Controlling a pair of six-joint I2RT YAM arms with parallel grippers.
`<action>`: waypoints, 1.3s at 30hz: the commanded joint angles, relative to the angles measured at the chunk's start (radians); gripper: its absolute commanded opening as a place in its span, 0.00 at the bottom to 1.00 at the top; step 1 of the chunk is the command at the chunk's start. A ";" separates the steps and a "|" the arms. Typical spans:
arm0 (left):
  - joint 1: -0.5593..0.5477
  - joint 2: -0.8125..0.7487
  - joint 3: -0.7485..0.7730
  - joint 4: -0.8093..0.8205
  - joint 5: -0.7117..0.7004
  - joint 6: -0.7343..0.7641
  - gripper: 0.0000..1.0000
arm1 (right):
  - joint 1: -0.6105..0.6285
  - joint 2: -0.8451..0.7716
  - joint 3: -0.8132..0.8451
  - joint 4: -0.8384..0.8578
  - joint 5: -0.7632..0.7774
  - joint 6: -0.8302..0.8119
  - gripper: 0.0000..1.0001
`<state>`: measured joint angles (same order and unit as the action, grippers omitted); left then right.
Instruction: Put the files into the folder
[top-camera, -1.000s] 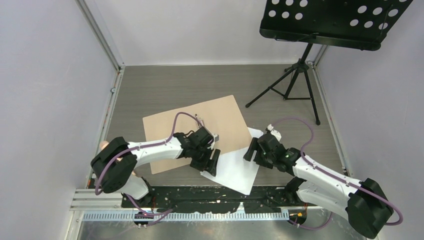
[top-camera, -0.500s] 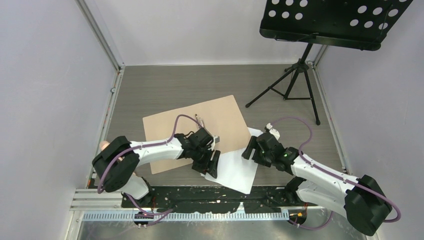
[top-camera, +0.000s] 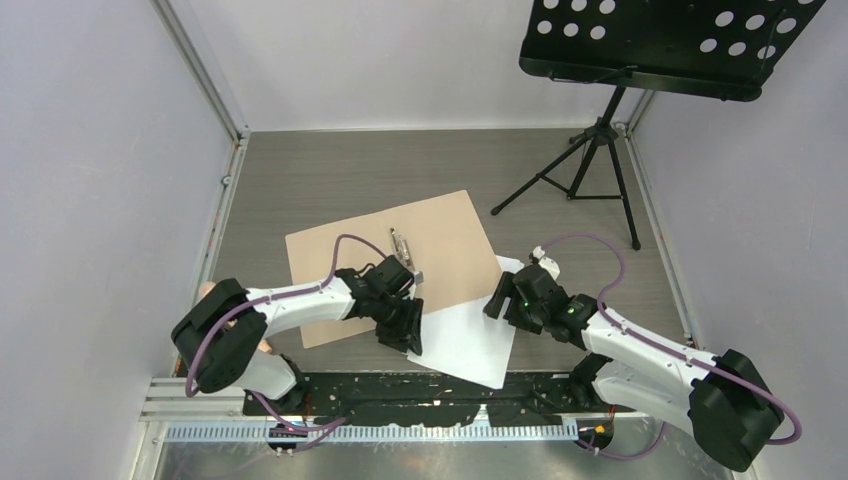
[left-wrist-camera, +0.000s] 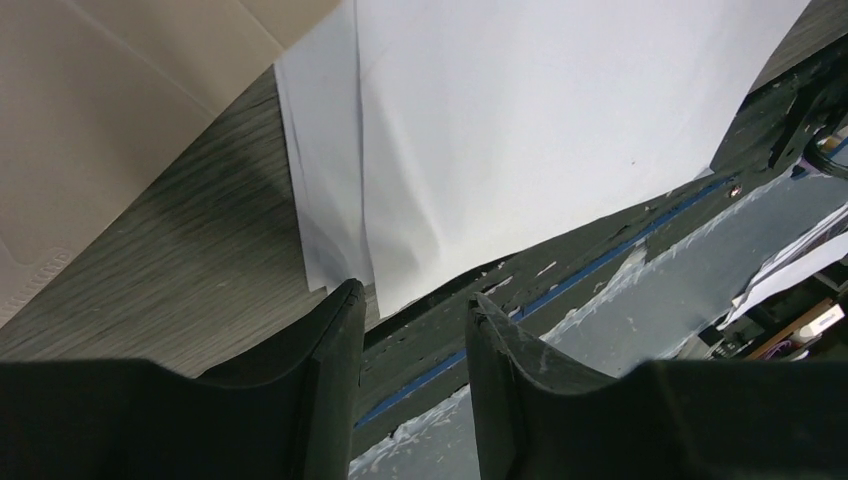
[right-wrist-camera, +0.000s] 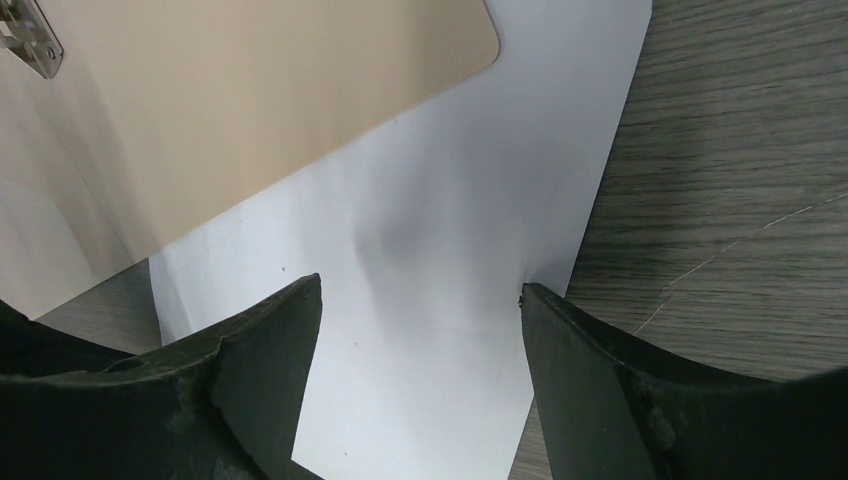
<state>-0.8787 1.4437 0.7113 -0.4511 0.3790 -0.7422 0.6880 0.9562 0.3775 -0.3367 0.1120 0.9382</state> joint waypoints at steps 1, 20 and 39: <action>0.010 -0.005 -0.019 0.059 0.047 -0.057 0.41 | 0.004 0.019 -0.016 -0.010 0.015 0.006 0.79; 0.014 -0.028 -0.100 0.121 0.050 -0.136 0.40 | 0.005 0.021 -0.018 -0.018 0.016 -0.004 0.79; 0.035 -0.127 -0.130 0.208 0.112 -0.335 0.00 | 0.006 -0.033 0.001 -0.087 0.037 -0.009 0.78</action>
<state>-0.8532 1.3609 0.5381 -0.2619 0.4572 -1.0473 0.6880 0.9508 0.3767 -0.3443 0.1154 0.9375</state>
